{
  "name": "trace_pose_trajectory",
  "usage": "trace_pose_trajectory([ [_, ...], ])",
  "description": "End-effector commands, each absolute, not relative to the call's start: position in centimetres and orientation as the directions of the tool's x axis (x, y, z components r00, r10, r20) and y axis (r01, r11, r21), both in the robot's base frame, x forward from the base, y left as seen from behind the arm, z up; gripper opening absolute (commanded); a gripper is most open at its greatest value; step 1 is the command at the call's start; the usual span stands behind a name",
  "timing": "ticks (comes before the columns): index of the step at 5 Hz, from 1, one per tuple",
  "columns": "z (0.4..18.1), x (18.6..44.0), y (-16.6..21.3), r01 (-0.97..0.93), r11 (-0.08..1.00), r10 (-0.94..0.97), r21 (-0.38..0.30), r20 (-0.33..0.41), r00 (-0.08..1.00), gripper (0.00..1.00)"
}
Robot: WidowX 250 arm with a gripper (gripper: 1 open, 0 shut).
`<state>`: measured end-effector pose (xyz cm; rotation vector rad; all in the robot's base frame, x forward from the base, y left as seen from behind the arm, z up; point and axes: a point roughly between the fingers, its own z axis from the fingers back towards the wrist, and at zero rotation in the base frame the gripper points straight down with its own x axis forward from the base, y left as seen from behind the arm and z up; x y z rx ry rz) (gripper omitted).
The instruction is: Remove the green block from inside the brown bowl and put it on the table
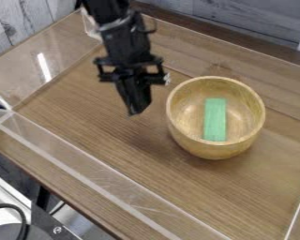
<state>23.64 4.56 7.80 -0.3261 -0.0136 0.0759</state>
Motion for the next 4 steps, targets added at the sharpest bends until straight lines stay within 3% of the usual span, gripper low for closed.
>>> trace_pose_trajectory([
  [1,6.7,23.7,4.6,-0.022,0.956,0.041,-0.291,0.059,0.997,0.0],
  [2,4.6,23.8,4.1,0.011,0.96,0.009,-0.28,0.071,0.997,0.0],
  [4,4.4,24.8,5.2,0.029,0.951,-0.008,-0.307,0.069,0.998,0.0],
])
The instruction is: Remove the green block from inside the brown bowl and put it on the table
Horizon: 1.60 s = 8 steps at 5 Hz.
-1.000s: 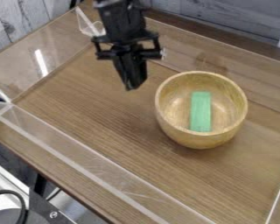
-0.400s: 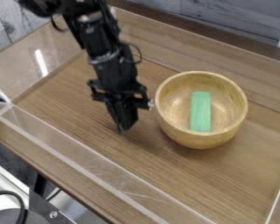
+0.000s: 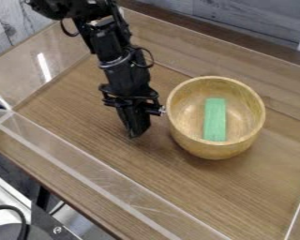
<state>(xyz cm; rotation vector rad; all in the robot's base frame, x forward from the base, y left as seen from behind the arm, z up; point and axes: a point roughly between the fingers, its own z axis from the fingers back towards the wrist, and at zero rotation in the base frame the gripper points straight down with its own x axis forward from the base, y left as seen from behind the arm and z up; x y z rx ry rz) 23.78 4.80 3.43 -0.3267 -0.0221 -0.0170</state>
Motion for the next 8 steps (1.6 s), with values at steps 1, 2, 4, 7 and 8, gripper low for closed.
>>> trace_pose_trajectory([
  [1,4.4,25.1,5.7,0.036,0.947,-0.015,-0.319,0.066,0.998,0.0],
  [2,4.5,25.3,5.5,0.007,0.944,0.01,-0.33,0.049,0.999,1.0],
  [4,4.7,25.3,4.8,-0.021,0.93,0.027,-0.367,0.012,1.0,1.0],
  [7,6.0,25.1,2.9,0.042,0.934,-0.037,-0.355,0.02,0.999,1.0],
  [8,5.8,25.7,2.2,0.061,0.931,-0.059,-0.361,0.017,0.998,1.0],
])
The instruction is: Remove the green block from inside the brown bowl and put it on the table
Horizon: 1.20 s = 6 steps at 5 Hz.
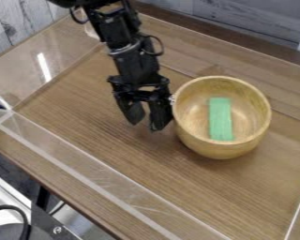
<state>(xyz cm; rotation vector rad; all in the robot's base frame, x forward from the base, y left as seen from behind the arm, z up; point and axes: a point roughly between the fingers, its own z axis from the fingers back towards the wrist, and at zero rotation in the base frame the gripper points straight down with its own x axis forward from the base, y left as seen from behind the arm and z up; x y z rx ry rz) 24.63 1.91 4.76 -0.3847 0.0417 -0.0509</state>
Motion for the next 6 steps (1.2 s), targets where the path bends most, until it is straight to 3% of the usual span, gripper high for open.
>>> trace_pose_trajectory([
  [1,5.3,26.2,0.7,0.037,0.941,-0.03,-0.336,0.025,0.999,1.0],
  [3,4.3,28.2,-3.8,-0.037,0.957,0.058,-0.286,0.066,0.996,1.0],
  [6,3.8,30.1,-3.9,-0.105,0.958,0.145,-0.265,0.135,0.98,1.0],
])
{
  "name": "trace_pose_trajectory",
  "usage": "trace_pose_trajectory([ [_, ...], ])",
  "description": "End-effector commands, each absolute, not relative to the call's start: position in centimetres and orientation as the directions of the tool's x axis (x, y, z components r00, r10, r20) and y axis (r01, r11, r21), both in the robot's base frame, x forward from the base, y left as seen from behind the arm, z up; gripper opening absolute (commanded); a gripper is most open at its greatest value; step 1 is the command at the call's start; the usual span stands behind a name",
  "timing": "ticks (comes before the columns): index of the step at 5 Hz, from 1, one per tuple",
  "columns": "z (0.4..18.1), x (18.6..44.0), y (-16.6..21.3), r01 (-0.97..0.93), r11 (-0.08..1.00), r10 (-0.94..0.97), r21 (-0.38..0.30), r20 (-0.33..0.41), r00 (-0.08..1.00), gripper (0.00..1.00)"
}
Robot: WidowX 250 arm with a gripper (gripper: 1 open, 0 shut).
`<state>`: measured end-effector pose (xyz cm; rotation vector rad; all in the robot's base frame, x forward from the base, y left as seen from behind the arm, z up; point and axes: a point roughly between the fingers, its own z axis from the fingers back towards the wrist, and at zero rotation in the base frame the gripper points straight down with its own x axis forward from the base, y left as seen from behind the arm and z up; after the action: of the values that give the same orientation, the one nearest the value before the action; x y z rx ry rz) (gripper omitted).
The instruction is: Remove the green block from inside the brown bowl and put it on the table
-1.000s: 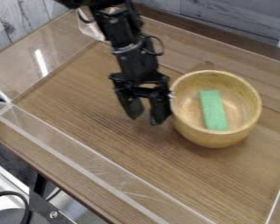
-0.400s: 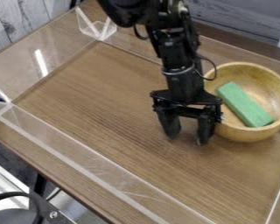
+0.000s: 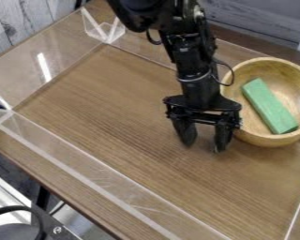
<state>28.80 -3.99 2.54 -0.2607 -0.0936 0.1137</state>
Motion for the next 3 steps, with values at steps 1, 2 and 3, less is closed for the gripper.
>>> trace_pose_trajectory([
  [1,3.9,30.1,-3.5,-0.104,0.962,0.145,-0.251,0.151,0.978,1.0],
  [2,4.2,31.0,-3.8,-0.131,0.956,0.176,-0.262,0.156,0.972,1.0],
  [3,4.4,31.8,-4.2,-0.159,0.949,0.207,-0.272,0.16,0.965,1.0],
])
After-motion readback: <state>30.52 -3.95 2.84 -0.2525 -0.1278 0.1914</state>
